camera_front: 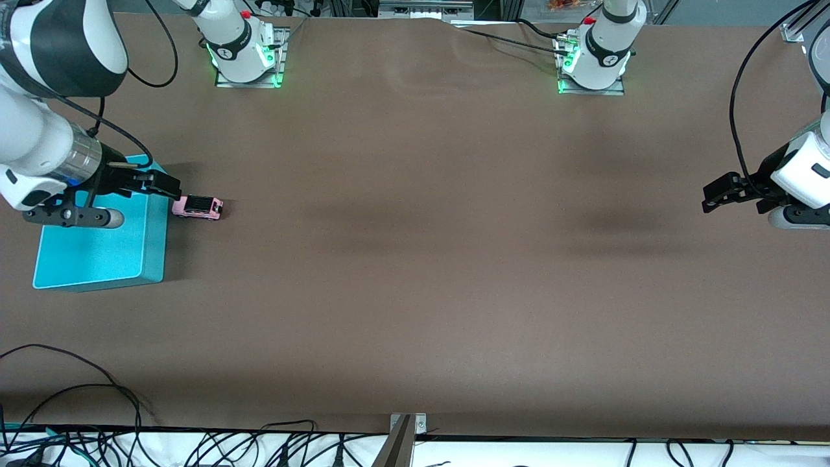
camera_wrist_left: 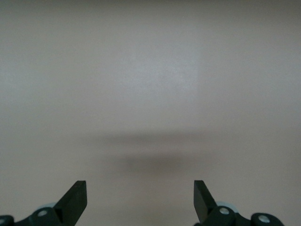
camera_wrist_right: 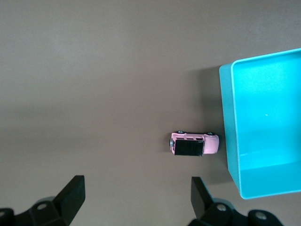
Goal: Wind and store pink jeep toy
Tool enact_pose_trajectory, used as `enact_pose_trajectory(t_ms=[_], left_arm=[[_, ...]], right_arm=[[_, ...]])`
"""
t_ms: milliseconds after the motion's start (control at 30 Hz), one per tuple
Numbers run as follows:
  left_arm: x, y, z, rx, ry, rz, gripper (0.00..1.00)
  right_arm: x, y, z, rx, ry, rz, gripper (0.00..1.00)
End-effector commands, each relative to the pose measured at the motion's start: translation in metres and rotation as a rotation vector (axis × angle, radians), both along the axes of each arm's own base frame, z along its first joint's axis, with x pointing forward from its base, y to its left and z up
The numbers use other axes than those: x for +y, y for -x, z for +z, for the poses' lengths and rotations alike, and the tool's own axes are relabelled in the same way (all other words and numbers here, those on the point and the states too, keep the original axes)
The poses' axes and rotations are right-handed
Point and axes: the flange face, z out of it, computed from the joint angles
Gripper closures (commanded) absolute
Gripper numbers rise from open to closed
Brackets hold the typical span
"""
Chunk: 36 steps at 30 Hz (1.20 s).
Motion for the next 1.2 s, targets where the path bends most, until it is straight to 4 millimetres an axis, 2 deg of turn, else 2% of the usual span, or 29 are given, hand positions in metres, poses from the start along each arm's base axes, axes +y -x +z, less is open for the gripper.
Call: enact_pose_trajectory(t_ms=[0,100,233,400,567,700,767,967,1167], left_arm=[[0.003,0.003,0.005,-0.009,0.019,-0.009,0.0],[0.003,0.003,0.005,-0.009,0.019,-0.009,0.0],[0.003,0.003,0.004,-0.008,0.019,-0.009,0.0],[0.003,0.003,0.005,-0.009,0.019,-0.009,0.0],[0.003,0.003,0.005,-0.009,0.019,-0.009,0.0],[0.003,0.003,0.005,-0.009,0.019,-0.009,0.0],[0.003,0.003,0.005,-0.009,0.019,-0.009,0.0],[0.003,0.003,0.005,-0.009,0.019,-0.009,0.0],[0.004,0.003,0.004,-0.008,0.019,-0.008,0.0]], right_arm=[[0.0,0.009,-0.031,-0.022,0.008,-0.008,0.0],[-0.004,0.021,-0.05,-0.033,0.008,-0.006,0.0],[-0.02,0.039,-0.079,-0.026,0.014,-0.027,0.0],[-0.029,0.047,-0.098,-0.036,0.014,-0.042,0.0],[-0.034,0.062,-0.127,-0.029,0.014,-0.058,0.0],[-0.059,0.082,-0.157,-0.027,0.017,-0.111,0.0],[-0.064,0.093,-0.17,-0.014,0.018,-0.122,0.0],[-0.074,0.108,-0.185,0.015,0.019,-0.169,0.0],[-0.074,0.118,-0.203,0.009,0.038,-0.384,0.0]])
